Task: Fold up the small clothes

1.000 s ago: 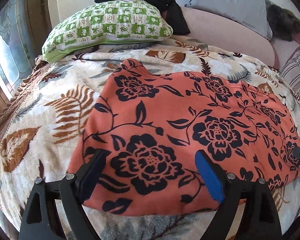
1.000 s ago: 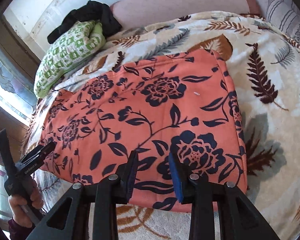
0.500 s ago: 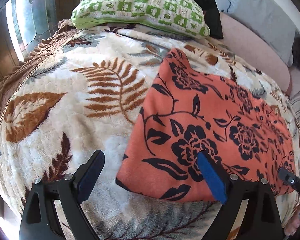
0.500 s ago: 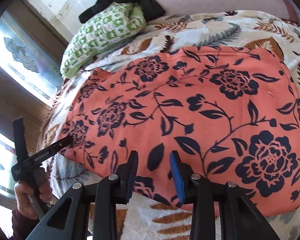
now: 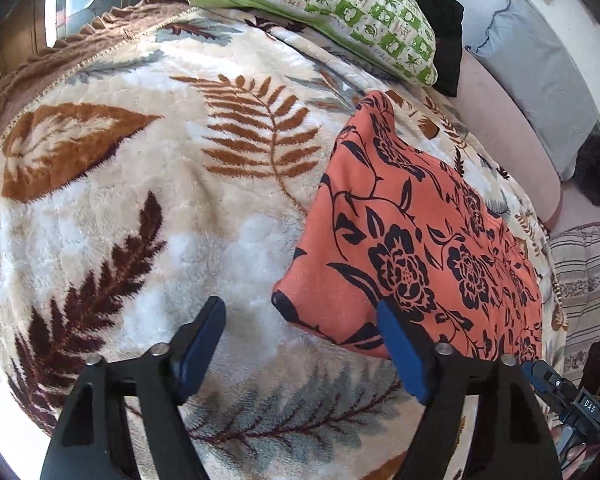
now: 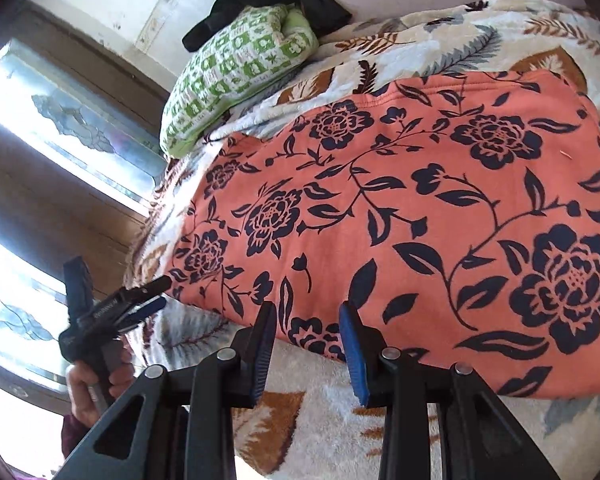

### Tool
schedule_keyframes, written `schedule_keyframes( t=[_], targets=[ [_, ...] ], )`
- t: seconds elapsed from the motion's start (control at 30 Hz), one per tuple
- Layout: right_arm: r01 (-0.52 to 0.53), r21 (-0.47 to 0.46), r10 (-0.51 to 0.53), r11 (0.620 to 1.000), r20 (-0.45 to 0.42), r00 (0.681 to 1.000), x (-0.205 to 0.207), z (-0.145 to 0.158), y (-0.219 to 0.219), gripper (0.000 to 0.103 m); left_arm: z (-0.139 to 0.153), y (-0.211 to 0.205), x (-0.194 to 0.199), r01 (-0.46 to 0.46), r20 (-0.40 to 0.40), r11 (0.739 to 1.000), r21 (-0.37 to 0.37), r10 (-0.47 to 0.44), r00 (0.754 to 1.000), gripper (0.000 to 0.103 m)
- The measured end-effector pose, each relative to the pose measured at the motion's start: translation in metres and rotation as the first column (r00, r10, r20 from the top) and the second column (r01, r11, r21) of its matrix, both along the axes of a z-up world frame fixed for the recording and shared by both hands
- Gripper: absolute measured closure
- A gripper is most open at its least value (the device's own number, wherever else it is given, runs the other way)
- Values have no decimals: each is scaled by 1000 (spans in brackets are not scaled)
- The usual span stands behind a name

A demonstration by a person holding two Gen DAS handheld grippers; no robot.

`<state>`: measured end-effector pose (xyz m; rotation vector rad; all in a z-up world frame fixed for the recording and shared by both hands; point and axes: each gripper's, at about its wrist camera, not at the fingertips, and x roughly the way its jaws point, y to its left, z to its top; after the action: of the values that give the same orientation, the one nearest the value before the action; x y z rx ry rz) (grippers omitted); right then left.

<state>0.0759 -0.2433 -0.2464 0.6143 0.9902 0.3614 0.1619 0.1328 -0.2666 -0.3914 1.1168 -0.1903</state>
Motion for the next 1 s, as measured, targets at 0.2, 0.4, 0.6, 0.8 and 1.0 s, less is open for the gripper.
schedule_keyframes(
  t=[0.2,0.4,0.6,0.8,1.0],
  targets=[
    [164,238,-148,957,-82,986,-37,-22,-54,32,-7,-2,7,-33,7,995,-92,34,999,45],
    [418,293,-380,860,-179,908,-78,-47,-113,32,-10,-1,13,-76,32,981,-177,83,996,26],
    [562,335,-511,756,-234,827,-79,-68,-149,35,-10,-12,18,-62,65,992,-109,69,995,55],
    [569,140,-562,810,-91,822,-68,-46,-141,78,-2,-15,16,-43,107,995,-94,53,993,81],
    [590,-15,-583,807,127,802,-71,-1,-134,82,20,-21,-10,20,151,994,-106,-4,989,84]
  ],
)
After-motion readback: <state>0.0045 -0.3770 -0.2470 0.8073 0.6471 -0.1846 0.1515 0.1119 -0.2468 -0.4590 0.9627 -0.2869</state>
